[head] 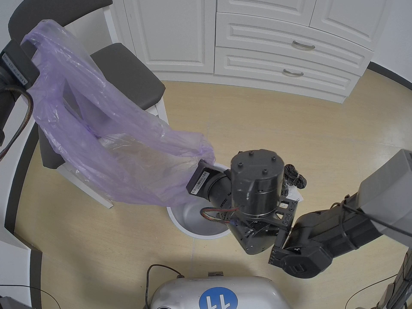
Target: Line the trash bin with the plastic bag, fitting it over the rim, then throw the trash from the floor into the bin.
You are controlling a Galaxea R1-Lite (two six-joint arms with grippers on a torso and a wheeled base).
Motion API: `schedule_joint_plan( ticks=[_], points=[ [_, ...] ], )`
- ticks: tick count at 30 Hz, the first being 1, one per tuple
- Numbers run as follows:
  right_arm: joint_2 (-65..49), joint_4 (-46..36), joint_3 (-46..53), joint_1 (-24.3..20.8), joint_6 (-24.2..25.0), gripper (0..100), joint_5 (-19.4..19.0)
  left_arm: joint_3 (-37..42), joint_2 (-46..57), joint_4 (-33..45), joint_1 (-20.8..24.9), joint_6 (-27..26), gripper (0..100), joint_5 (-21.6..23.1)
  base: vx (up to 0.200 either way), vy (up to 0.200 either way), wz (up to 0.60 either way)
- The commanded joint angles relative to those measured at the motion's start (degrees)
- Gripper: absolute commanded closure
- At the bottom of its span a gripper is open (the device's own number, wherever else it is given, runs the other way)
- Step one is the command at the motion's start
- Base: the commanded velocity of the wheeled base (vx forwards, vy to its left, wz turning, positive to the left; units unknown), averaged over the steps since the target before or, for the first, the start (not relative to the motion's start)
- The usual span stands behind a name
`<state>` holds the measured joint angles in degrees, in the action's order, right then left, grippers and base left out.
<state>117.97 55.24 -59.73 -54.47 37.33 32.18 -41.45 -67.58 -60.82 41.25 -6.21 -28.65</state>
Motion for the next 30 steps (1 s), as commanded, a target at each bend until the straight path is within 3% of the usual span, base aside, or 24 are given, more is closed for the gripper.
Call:
schedule_joint_plan(
  ticks=[1,6,15,17,27,30],
  points=[
    [-4.4,0.0,2.3,0.5,-2.2,100,0.0,0.8,0.5,0.9,0.0,0.1,100,0.1,0.0,0.0,0.0],
    [-8.4,0.0,9.2,2.3,-12.1,100,-1.2,2.7,0.7,4.3,-0.5,0.1,100,0.7,0.0,0.0,0.0],
    [-20.5,0.5,18.2,5.5,-24.6,100,-1.2,6.6,0.6,9.5,-1.5,-0.1,100,4.0,0.0,0.0,0.0],
    [-26.2,1.2,22.4,6.0,-30.0,100,-1.0,9.9,0.6,12.5,-1.8,-0.9,100,5.6,0.0,0.0,0.0],
    [-32.1,7.8,27.1,5.1,-39.4,100,1.7,14.8,-3.9,16.9,-1.8,-2.8,100,9.8,0.0,0.0,0.0],
    [-32.8,9.5,28.9,5.0,-42.6,100,2.6,16.6,-5.1,16.2,-1.9,-3.5,100,13.4,0.0,0.0,0.0]
  ],
)
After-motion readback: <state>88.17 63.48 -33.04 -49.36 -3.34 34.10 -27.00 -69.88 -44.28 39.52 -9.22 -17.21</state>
